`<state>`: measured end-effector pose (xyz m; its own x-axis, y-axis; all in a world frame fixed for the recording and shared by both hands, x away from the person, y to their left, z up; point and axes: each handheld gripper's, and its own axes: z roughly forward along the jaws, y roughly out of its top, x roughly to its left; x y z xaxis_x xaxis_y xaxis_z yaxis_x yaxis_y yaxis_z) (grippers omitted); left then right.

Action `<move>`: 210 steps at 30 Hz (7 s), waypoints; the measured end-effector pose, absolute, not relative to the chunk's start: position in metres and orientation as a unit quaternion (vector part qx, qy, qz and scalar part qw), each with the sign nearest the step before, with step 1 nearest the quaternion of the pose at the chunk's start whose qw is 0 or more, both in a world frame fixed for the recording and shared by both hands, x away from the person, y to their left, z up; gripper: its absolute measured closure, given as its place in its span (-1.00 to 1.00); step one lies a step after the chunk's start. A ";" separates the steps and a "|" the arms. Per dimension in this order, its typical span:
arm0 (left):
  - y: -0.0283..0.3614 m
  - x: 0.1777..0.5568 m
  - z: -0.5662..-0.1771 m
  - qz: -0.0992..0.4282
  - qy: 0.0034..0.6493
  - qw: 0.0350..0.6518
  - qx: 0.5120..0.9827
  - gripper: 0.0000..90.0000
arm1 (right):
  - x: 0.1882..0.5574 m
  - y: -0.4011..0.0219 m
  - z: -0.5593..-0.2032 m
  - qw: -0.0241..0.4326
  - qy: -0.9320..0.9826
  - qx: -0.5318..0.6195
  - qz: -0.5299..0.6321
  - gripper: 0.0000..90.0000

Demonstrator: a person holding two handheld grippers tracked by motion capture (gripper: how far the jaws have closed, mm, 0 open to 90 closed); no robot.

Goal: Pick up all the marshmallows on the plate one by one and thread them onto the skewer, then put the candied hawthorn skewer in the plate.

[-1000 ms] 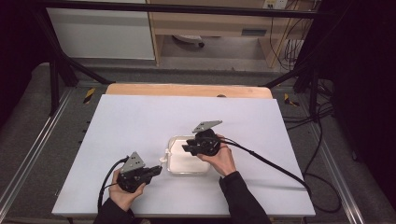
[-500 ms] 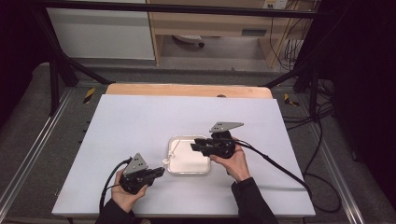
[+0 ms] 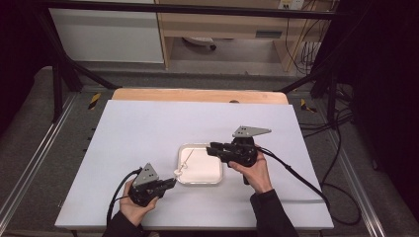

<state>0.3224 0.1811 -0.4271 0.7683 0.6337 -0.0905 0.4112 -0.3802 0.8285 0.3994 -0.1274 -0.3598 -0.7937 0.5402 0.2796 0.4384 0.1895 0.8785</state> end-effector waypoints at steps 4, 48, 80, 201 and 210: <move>0.181 0.322 -0.427 0.121 0.318 0.457 0.822 0.96 | 0.398 -0.129 -0.355 0.047 0.762 0.318 0.562 0.57; 0.177 0.320 -0.427 0.120 0.307 0.455 0.827 0.96 | 0.409 -0.098 -0.366 -0.034 0.743 0.316 0.590 0.59; 0.177 0.320 -0.427 0.115 0.315 0.473 0.815 0.97 | 0.396 -0.081 -0.386 -0.044 0.744 0.301 0.595 0.77; 0.106 0.389 -0.430 0.101 0.382 0.268 0.879 0.95 | 0.362 -0.247 -0.453 0.125 0.812 0.376 0.429 -0.98; 0.105 0.389 -0.430 0.101 0.379 0.270 0.879 0.91 | 0.362 -0.247 -0.452 0.125 0.812 0.375 0.429 -0.98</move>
